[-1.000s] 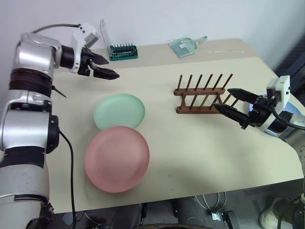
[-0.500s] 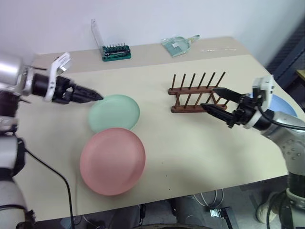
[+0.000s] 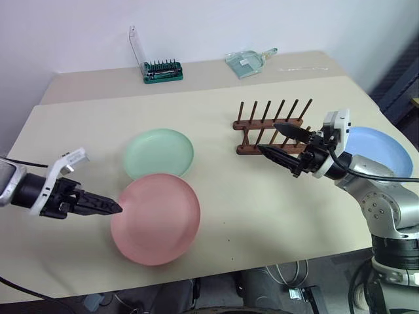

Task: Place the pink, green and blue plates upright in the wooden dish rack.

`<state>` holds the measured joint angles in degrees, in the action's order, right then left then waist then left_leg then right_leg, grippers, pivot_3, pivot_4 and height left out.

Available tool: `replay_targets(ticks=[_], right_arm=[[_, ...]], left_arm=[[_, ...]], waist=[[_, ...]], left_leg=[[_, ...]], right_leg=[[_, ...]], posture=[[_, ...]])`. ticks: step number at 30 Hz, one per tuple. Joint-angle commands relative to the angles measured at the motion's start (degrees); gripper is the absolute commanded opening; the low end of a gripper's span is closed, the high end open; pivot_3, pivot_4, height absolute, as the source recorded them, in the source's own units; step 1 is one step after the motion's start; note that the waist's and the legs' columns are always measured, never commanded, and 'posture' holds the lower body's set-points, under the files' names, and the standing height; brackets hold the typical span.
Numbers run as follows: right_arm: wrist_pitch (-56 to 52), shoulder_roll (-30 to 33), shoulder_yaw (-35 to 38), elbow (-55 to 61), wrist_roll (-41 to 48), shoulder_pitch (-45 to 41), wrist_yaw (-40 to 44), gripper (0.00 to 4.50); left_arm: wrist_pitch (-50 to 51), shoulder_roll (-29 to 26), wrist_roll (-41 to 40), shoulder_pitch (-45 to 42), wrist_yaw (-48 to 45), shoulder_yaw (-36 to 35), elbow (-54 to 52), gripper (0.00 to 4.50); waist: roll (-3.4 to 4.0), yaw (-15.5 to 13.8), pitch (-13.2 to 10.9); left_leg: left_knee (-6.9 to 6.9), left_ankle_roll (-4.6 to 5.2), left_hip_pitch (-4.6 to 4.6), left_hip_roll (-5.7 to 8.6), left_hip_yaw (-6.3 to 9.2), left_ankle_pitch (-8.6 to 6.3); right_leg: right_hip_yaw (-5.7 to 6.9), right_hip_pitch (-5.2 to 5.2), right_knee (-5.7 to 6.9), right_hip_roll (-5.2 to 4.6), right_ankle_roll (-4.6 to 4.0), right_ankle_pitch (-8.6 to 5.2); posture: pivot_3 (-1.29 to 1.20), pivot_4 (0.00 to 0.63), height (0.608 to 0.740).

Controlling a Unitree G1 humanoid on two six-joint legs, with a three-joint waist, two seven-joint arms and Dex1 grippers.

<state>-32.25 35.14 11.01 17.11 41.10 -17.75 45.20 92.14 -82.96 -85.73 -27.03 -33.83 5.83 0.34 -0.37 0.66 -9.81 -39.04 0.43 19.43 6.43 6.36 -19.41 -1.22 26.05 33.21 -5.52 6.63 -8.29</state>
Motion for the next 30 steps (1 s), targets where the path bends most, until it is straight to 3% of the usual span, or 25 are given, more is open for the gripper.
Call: replay_targets(ticks=[1, 9, 16, 19, 22, 29, 30], right_arm=[[0.09, -0.26, 1.67, 4.15, 1.51, 0.95, -1.29, 4.44], [0.46, -0.34, 2.37, 6.07, 1.68, 3.47, -3.12, 4.44], [0.92, -0.02, 2.26, 5.66, 1.07, 3.63, -3.32, 4.44], [1.23, 0.02, 2.21, 5.3, 0.74, 3.29, -3.25, 4.44], [1.12, 0.25, 2.38, 5.21, 0.74, 3.12, -3.24, 4.5], [1.34, 0.33, 2.49, 5.14, 0.22, 3.33, -3.15, 4.5], [1.4, 0.31, 2.43, 5.21, 0.06, 3.4, -3.22, 4.5]], left_arm=[[-3.08, 0.28, -11.01, 5.15, 12.17, -4.88, -2.27, 4.5], [-15.62, -0.24, -25.64, 17.2, 35.08, -6.55, -6.0, 4.5], [-20.01, 1.8, -27.27, 18.03, 40.45, -6.95, -8.1, 4.5], [-21.39, 5.06, -27.27, 19.41, 42.16, -6.5, -8.31, 4.5], [-22.08, 7.02, -27.27, 21.52, 43.27, -6.64, -9.88, 3.61], [-20.93, 7.11, -27.27, 22.08, 41.91, -8.07, -10.27, 0.12], [-20.17, 6.68, -27.27, 21.89, 40.46, -8.35, -9.98, 0.02]], waist=[[-0.01, 0.09, 0.0], [0.0, -0.03, 0.0], [0.01, -0.02, 0.01], [0.05, -0.01, 0.02], [0.05, -0.02, 0.03], [0.1, -0.29, 0.07], [0.12, -0.27, 0.07]], left_leg=[[0.02, -0.09, 0.02, -0.01, 0.0, 0.05], [0.06, -0.27, 0.03, -0.04, -0.05, 0.08], [0.06, -0.25, 0.02, -0.04, -0.06, 0.07], [0.08, -0.29, 0.02, -0.04, -0.07, 0.09], [0.1, -0.3, 0.02, -0.06, -0.08, 0.09], [0.09, -0.15, -0.02, -0.04, -0.07, 0.01], [0.09, -0.15, -0.06, -0.04, -0.08, 0.01]], right_leg=[[-0.01, 0.04, 0.0, 0.0, -0.01, -0.01], [-0.03, 0.12, 0.01, 0.02, -0.09, -0.05], [-0.02, 0.11, 0.02, 0.04, -0.11, -0.05], [-0.02, 0.11, 0.01, 0.05, -0.12, -0.06], [-0.03, 0.12, 0.01, 0.05, -0.13, -0.07], [-0.01, 0.03, 0.0, 0.04, -0.13, -0.07], [-0.01, -0.02, -0.01, 0.04, -0.13, -0.07]], posture=[[0.0, 0.15, 0.74], [0.0, 0.15, 0.74], [0.0, 0.15, 0.74], [0.0, 0.15, 0.74], [0.0, 0.15, 0.74], [0.0, 0.15, 0.74], [0.0, 0.15, 0.74]])
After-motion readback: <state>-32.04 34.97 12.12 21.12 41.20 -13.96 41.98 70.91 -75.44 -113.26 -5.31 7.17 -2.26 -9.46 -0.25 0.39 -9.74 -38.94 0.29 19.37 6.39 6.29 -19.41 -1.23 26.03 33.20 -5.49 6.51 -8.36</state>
